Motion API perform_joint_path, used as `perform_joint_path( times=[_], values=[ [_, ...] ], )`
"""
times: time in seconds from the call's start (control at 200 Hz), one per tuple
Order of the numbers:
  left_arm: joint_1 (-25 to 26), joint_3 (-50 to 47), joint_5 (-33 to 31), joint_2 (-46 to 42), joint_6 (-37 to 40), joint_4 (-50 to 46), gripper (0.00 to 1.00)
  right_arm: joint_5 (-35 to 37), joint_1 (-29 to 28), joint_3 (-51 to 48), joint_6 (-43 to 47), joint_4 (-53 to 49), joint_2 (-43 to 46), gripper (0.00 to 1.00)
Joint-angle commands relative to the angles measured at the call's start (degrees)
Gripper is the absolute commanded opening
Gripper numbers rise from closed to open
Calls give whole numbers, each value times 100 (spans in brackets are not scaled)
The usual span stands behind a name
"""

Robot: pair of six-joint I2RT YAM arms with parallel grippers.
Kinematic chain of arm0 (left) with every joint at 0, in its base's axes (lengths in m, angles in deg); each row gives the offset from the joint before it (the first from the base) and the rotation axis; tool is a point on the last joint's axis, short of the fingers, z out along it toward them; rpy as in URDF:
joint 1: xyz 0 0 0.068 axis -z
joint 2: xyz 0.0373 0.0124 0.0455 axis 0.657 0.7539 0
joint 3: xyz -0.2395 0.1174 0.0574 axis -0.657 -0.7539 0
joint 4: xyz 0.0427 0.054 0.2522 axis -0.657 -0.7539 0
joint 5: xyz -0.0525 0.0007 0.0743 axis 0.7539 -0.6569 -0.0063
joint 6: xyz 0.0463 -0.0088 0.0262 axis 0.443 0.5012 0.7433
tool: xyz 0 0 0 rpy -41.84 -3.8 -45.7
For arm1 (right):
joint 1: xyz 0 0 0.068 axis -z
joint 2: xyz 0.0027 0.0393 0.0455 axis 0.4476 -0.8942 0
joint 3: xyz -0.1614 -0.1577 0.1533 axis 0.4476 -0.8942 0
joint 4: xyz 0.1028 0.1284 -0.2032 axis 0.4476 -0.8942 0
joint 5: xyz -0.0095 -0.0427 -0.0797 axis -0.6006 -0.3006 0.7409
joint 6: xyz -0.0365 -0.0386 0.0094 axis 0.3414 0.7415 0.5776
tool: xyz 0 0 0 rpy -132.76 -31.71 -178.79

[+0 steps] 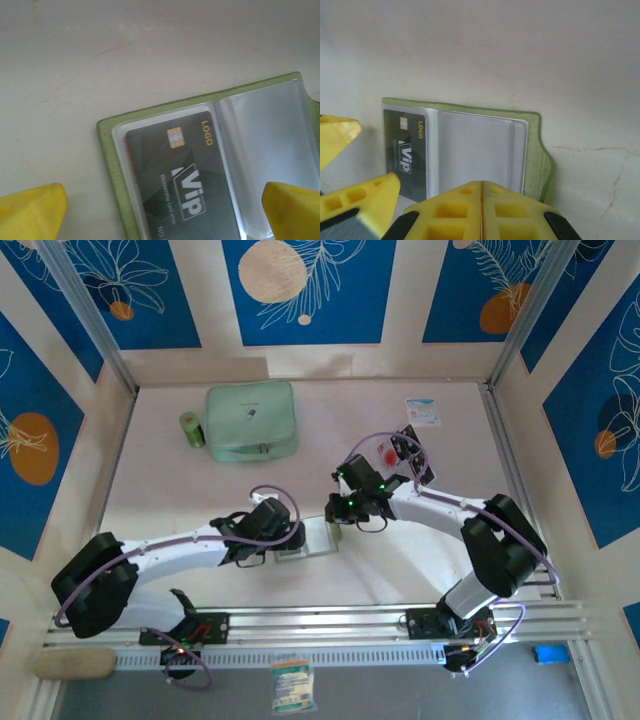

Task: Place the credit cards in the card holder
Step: Close the card holder at the bottom-center of the table.

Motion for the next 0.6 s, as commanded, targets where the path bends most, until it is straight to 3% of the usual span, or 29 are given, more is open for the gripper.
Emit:
perform_joint_path(
  times=[0.0, 0.39, 0.595],
  values=[
    [137, 307, -245, 89, -117, 103, 100, -150, 0, 247, 148, -101, -148, 7],
    [160, 341, -587, 16, 24, -189, 100, -183, -113, 170, 59, 49, -177, 7],
    [-52, 325, -556, 26, 180, -181, 100, 54, -172, -44, -30, -75, 395, 8]
  ],
)
